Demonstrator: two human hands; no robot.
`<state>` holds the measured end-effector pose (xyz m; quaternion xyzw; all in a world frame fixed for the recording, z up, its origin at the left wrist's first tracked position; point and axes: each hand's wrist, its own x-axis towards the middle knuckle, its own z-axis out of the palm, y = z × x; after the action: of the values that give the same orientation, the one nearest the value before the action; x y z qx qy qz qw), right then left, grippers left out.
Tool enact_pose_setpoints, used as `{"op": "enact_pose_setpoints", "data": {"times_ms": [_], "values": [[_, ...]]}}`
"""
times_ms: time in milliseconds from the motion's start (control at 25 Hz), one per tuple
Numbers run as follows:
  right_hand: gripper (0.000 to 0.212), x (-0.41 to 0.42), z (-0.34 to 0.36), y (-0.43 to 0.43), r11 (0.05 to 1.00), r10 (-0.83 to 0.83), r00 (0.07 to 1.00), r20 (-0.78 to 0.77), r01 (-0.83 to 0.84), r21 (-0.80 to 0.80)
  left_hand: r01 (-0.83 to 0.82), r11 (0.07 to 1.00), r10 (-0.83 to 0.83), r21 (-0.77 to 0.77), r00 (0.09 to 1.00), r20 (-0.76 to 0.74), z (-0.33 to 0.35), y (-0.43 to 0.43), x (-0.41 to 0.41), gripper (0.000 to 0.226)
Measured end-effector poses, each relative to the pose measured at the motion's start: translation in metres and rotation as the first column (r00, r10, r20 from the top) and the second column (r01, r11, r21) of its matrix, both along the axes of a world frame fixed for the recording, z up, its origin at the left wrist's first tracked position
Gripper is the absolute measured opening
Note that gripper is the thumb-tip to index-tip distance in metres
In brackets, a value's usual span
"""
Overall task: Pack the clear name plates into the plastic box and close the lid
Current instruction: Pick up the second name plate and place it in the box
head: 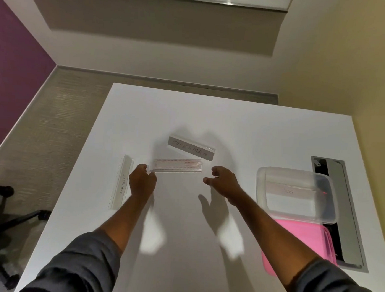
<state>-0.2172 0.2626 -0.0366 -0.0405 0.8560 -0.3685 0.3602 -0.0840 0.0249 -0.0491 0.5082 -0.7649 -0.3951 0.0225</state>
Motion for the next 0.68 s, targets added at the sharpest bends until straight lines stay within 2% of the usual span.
{"op": "enact_pose_setpoints", "data": {"times_ms": [200,400,680], "values": [[0.054,0.002,-0.015,-0.034,0.996,-0.083,0.996,0.012,0.083,-0.02,0.081,0.994,-0.085,0.078,0.995,0.06,-0.018,-0.02,-0.005,0.044],[0.03,0.002,-0.023,-0.052,0.997,-0.075,0.996,-0.046,0.076,0.018,0.166,0.985,-0.169,0.053,0.983,0.067,-0.023,-0.023,-0.01,0.029],[0.026,0.006,-0.018,-0.061,0.995,-0.097,0.992,-0.084,0.098,0.008,0.151,0.987,-0.151,0.052,0.989,-0.004,-0.017,-0.022,-0.01,0.042]]}}
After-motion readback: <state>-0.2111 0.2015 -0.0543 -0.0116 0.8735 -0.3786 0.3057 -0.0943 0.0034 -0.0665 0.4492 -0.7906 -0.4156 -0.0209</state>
